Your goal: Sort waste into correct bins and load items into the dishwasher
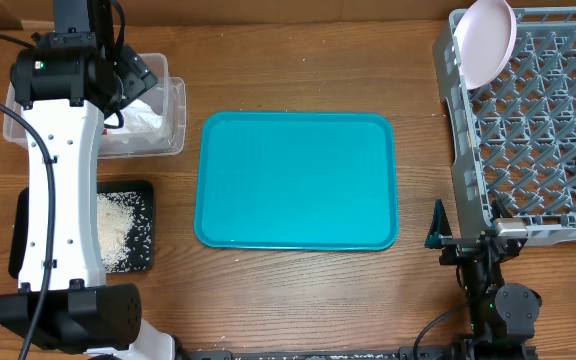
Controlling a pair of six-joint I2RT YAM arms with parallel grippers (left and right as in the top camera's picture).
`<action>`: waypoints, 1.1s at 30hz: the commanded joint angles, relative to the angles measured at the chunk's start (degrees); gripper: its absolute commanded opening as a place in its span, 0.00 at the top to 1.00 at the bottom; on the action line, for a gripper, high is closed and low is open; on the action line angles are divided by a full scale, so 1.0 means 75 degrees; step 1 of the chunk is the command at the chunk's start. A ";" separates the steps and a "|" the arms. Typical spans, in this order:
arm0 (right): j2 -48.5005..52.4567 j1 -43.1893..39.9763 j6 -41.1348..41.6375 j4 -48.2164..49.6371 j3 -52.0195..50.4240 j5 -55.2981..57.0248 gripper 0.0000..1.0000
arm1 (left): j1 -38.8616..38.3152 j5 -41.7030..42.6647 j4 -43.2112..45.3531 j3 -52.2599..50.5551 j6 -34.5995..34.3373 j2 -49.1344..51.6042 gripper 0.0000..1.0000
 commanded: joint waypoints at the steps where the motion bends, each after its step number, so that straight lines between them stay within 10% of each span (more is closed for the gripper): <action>1: -0.0076 0.0015 -0.0055 0.0044 -0.0079 0.0102 0.00 | -0.0009 0.0020 0.0003 0.0047 -0.0102 0.0012 0.00; 33: -0.0076 0.0015 -0.0055 0.0044 -0.0079 0.0102 0.00 | -0.1335 -0.0358 -0.1550 -0.0781 0.0210 -0.1515 0.00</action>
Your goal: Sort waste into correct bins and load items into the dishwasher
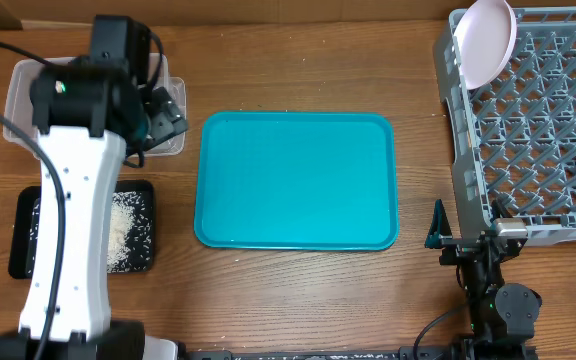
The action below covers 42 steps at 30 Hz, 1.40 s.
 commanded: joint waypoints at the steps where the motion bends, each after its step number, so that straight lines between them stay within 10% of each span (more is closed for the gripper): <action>1: -0.0076 0.0015 -0.0055 0.0041 -0.0079 0.0099 0.00 | -0.0248 -0.0373 0.0629 -0.0697 0.0143 -0.0711 0.00; 10: -0.0076 0.0015 -0.0055 0.0041 -0.0079 0.0099 0.00 | -0.0268 0.0003 0.3418 -0.4663 0.0487 -0.2658 0.00; 21: -0.0076 0.0015 -0.0055 0.0041 -0.0079 0.0099 0.00 | -0.0268 0.2183 0.8367 -0.9506 0.3433 -0.4975 0.00; 42: -0.0076 0.0015 -0.0055 0.0041 -0.0079 0.0099 0.00 | -0.0268 0.2084 1.1054 -1.3341 0.4266 -0.7303 0.00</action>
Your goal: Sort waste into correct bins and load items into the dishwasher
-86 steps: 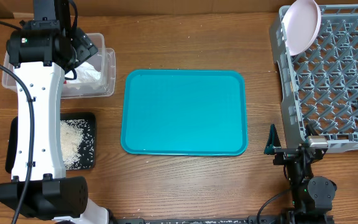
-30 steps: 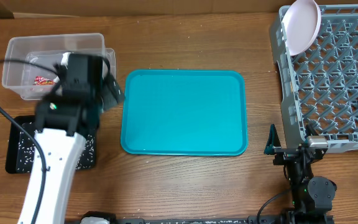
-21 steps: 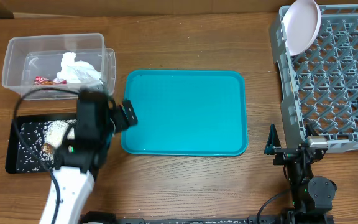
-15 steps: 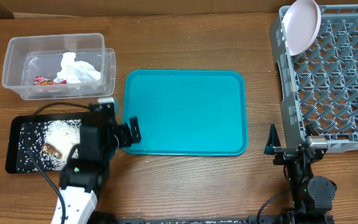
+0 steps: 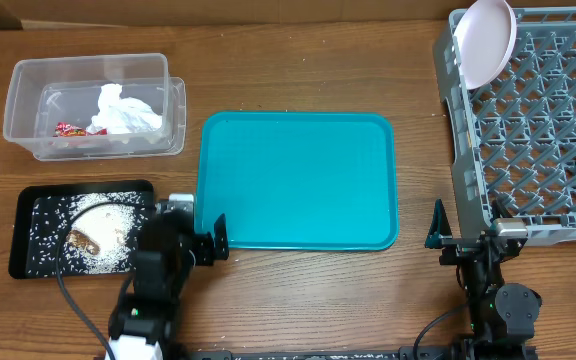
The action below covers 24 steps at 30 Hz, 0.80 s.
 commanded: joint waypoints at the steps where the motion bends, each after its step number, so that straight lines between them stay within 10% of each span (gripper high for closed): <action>1: -0.0076 0.0015 -0.0055 0.0047 -0.0079 0.0099 0.00 | 0.0006 0.0050 0.0233 -0.0586 0.0175 -0.0729 0.00; 24: -0.0076 0.0015 -0.0055 0.0047 -0.0079 0.0099 0.00 | 0.0723 -0.0417 0.0219 -0.1617 0.0449 -0.4916 0.00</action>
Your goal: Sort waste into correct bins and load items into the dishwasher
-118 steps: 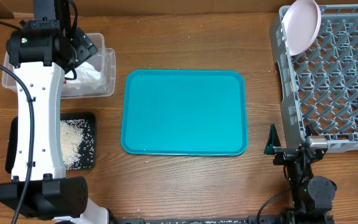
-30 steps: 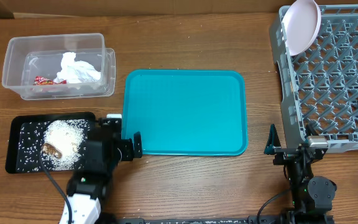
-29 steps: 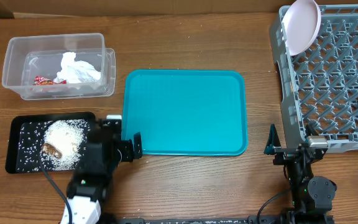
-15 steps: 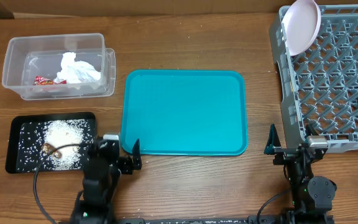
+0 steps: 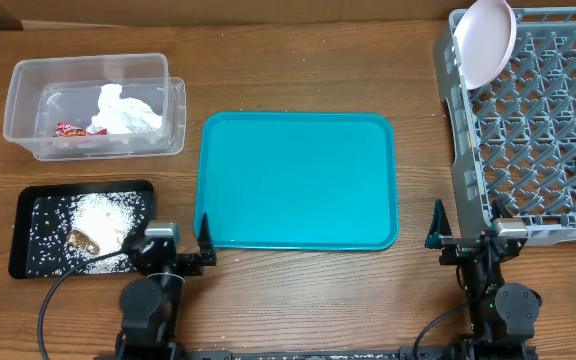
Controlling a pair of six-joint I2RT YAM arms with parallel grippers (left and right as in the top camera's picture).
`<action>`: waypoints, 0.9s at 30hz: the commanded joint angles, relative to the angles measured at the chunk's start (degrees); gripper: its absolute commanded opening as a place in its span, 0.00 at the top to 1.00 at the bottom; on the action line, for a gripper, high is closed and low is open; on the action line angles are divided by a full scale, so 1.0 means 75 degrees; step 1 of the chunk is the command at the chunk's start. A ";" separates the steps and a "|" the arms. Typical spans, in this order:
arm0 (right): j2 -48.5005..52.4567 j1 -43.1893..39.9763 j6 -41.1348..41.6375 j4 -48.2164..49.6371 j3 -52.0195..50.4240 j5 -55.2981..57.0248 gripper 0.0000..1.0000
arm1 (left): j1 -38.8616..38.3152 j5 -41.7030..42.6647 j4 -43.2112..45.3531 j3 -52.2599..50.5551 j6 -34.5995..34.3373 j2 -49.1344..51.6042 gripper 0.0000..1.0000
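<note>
The clear plastic bin (image 5: pixel 18 100) at the back left holds crumpled white paper (image 5: pixel 123 110) and a red wrapper (image 5: pixel 68 128). In front of it, the black tray (image 5: pixel 28 255) carries rice (image 5: pixel 103 215) and a small brown scrap (image 5: pixel 80 238). The grey dish rack (image 5: pixel 528 130) on the right holds a pink plate (image 5: pixel 488 40) and white dishes. My left gripper (image 5: pixel 205 238) is folded back at the teal tray's front-left corner. It looks shut and empty. My right gripper (image 5: pixel 437 228) rests shut by the rack's front-left corner.
The teal tray (image 5: pixel 298 180) lies in the middle of the wooden table with nothing on it. Both arm bases sit at the front edge. The rack's frame stands close to the right gripper.
The left arm has drawn back a little further toward the front edge. Its gripper now sits slightly left of where it was. Nothing else changed.
The left arm first reached over the clear bin, its gripper above the white paper. It then stood over the bin's right edge. Later it was back at the table's front by the teal tray, and now it is folded there. The right arm stayed still.
</note>
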 commanded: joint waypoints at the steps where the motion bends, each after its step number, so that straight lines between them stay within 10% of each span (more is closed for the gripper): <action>1: -0.0076 0.0015 -0.0055 0.0047 -0.0079 0.0096 0.00 | 0.0294 0.0032 0.0015 -0.0032 0.0166 -0.0425 0.00; 27: -0.0076 0.0015 -0.0055 0.0047 -0.0079 0.0096 0.00 | 0.1265 0.0009 0.0012 -0.0032 0.0423 -0.0880 0.00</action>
